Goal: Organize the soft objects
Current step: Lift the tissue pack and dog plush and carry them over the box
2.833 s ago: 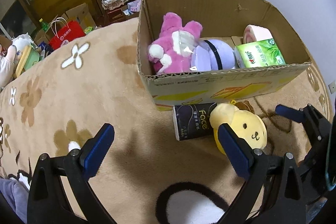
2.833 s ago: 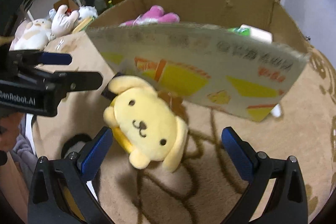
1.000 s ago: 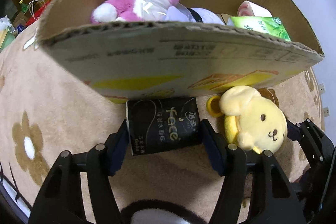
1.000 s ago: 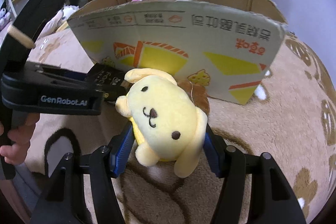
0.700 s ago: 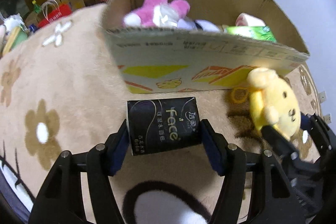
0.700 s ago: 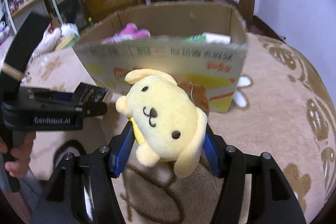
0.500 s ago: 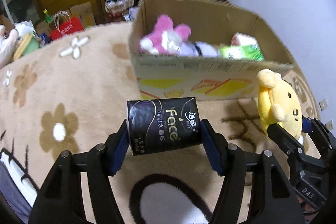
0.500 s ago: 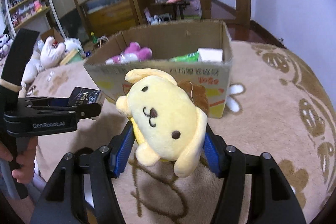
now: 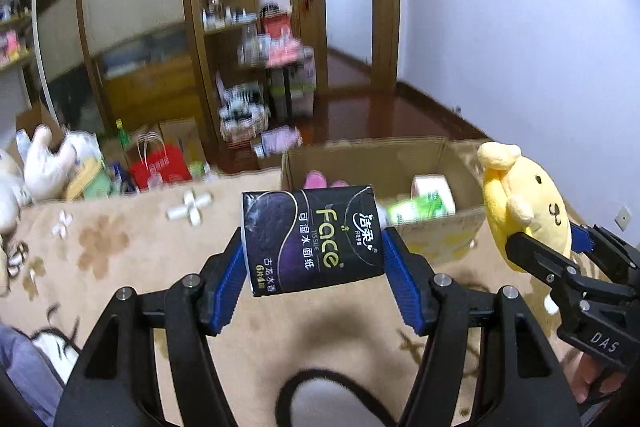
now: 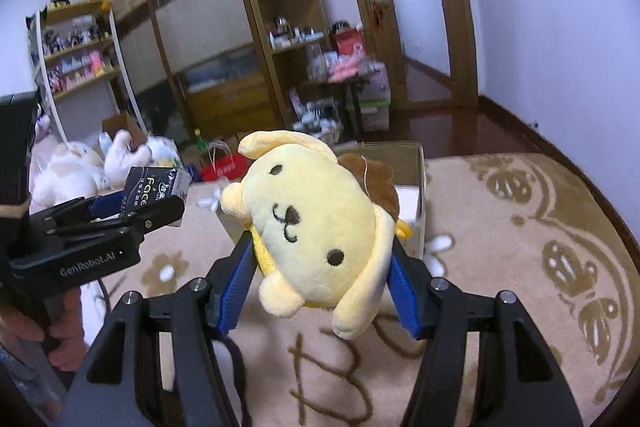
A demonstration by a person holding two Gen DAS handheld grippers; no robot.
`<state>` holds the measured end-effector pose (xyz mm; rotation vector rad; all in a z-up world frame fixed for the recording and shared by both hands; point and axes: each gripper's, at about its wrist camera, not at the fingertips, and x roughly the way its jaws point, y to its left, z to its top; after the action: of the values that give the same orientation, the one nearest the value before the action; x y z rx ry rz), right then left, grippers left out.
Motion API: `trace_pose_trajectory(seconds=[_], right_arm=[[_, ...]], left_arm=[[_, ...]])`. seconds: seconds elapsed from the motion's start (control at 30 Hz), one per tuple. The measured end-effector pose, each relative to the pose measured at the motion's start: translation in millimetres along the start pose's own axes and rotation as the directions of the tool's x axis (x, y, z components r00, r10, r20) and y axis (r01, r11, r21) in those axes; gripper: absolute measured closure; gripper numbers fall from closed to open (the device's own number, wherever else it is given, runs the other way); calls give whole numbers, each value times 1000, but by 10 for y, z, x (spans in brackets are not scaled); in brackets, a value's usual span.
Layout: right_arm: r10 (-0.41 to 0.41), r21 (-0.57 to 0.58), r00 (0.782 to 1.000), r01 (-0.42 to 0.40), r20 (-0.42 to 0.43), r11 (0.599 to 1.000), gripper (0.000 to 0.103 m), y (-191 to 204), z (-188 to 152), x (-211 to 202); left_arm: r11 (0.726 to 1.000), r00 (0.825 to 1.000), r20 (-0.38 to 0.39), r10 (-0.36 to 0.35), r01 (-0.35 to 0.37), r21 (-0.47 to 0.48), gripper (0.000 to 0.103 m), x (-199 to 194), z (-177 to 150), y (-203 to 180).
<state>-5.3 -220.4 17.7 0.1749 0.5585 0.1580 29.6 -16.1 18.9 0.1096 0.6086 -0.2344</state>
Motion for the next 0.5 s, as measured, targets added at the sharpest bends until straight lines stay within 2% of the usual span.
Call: trace_pose_trajectory(seconds=[0.27,0.5], right_arm=[[-49,-45,994,53,96,998,38,40,329,-74],[-98,-58,986,107,136,993,38,-74,567,62]], left_arm=[[1000,994,106,-29,28,8,39,-89,394,-26],[999,988,151,-29,24,38,39,54,613,-56]])
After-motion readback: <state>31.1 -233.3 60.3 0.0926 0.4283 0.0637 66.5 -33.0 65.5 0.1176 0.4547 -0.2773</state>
